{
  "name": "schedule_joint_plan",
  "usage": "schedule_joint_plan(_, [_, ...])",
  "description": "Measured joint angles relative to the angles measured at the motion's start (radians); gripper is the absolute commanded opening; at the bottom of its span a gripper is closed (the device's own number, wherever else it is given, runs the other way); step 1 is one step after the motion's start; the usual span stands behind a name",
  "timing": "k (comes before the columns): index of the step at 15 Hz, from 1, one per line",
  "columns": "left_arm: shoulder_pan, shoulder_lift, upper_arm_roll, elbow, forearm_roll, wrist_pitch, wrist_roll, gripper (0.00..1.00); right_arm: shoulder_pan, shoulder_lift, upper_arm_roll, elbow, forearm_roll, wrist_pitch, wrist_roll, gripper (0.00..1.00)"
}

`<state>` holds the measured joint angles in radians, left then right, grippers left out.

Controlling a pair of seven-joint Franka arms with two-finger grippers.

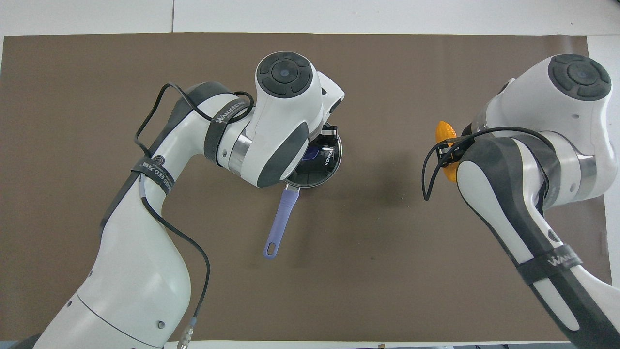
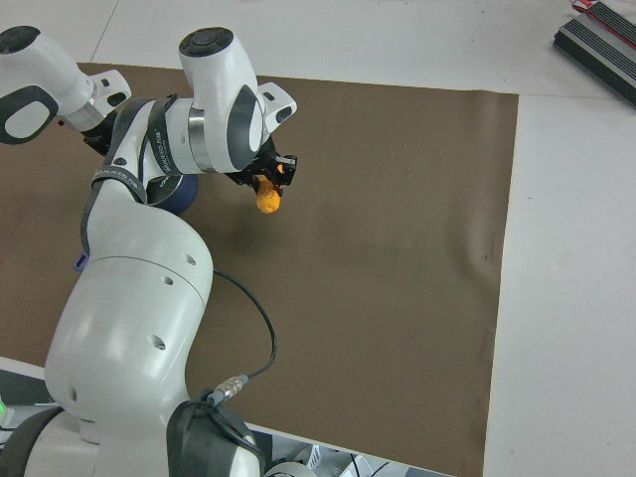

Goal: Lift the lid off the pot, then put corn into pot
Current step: 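Grasp the lid knob with the left gripper while the right gripper lifts the corn, then lift the lid off with the left gripper while the right gripper carries the corn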

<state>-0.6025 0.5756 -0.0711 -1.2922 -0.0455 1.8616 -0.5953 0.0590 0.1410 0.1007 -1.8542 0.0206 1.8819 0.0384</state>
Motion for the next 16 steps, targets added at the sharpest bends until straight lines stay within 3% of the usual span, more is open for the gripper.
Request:
schedule_joint_plan(3, [0.001,-0.025,0.003,0.009,-0.013,-0.021,-0.017,0.0,0.0,0.001,0.004,0.001,0.014,0.001,0.0,0.0])
schedule_joint_plan(8, [0.032,-0.157,0.016,0.016,-0.029,-0.145,-0.028,0.0,0.015,0.004,0.015,0.013,0.037,0.023,0.035,0.0])
schedule_joint_plan(12, [0.184,-0.229,0.024,0.016,-0.029,-0.238,0.082,0.0,0.126,0.022,0.021,0.033,0.074,0.117,0.202,0.0])
schedule_joint_plan(16, [0.401,-0.257,0.03,-0.02,-0.029,-0.293,0.35,0.0,0.281,0.158,0.023,0.234,0.072,0.095,0.444,0.0])
